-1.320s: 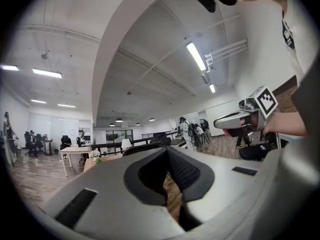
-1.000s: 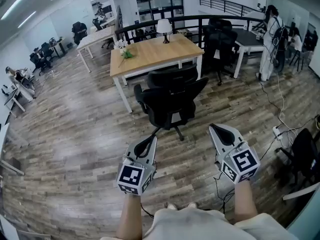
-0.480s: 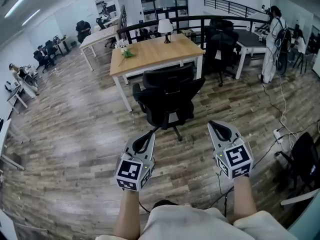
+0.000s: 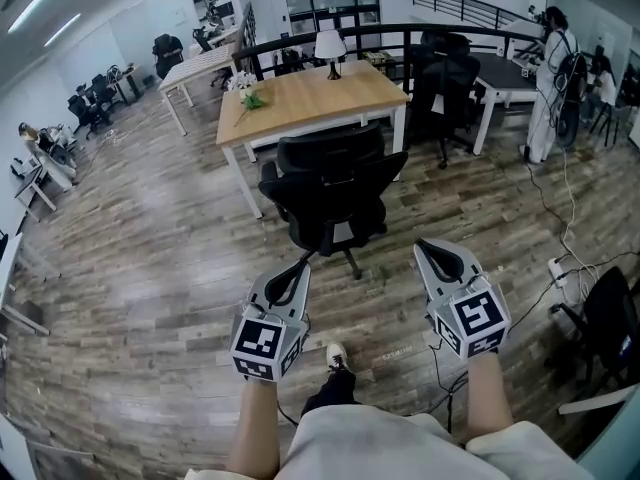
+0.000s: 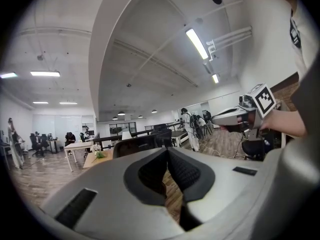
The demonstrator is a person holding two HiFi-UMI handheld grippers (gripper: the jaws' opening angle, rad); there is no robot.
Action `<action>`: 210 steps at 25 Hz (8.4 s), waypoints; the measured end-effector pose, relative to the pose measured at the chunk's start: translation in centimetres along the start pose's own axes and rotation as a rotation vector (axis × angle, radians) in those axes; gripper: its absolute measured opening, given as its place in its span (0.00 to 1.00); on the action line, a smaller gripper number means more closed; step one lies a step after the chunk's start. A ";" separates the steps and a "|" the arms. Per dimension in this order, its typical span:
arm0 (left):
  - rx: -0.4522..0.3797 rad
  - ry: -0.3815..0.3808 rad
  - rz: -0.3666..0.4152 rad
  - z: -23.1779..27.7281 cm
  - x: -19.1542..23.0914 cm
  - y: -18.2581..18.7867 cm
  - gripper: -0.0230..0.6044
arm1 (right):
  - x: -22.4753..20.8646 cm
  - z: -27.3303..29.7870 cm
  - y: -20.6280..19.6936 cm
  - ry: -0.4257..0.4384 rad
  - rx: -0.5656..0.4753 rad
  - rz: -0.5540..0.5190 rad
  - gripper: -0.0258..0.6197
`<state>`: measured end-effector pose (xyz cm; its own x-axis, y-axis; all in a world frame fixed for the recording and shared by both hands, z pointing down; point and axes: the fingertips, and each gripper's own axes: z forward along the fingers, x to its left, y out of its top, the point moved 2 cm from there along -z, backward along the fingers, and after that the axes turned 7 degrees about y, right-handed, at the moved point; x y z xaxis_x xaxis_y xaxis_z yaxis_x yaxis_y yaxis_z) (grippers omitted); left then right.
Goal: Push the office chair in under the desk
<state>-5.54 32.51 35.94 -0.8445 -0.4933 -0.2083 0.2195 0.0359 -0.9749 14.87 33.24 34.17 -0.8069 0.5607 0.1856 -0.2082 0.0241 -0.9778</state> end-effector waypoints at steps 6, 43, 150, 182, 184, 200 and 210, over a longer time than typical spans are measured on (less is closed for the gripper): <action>-0.002 0.006 -0.008 3.4 2.2 -0.6 0.06 | -1.4 3.3 0.0 0.015 -0.005 -0.008 0.08; 0.132 -0.001 0.064 26.2 17.1 -2.2 0.16 | -13.6 25.9 -0.5 0.093 0.189 -0.225 0.08; 0.316 0.209 1.250 43.8 19.1 -5.8 0.28 | -24.2 44.0 -7.4 0.085 0.256 -1.306 0.23; 0.180 0.228 1.219 62.6 36.4 -7.7 0.29 | -33.9 68.7 -6.7 0.045 0.315 -1.307 0.23; 0.185 0.227 1.219 63.6 37.2 -7.8 0.29 | -34.5 70.1 -6.7 0.034 0.325 -1.304 0.23; 0.236 0.206 1.214 69.1 44.6 -8.6 0.29 | -36.0 78.5 -5.7 0.042 0.308 -1.288 0.23; 0.240 0.209 1.207 72.2 48.0 -9.0 0.29 | -37.3 82.9 -5.5 0.057 0.274 -1.285 0.23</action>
<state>-12.82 -54.30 40.36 -0.0981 -0.1071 -0.9894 0.9728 0.1993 -0.1180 0.28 -56.44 40.65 0.0722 0.2979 0.9519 -0.9154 0.3988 -0.0554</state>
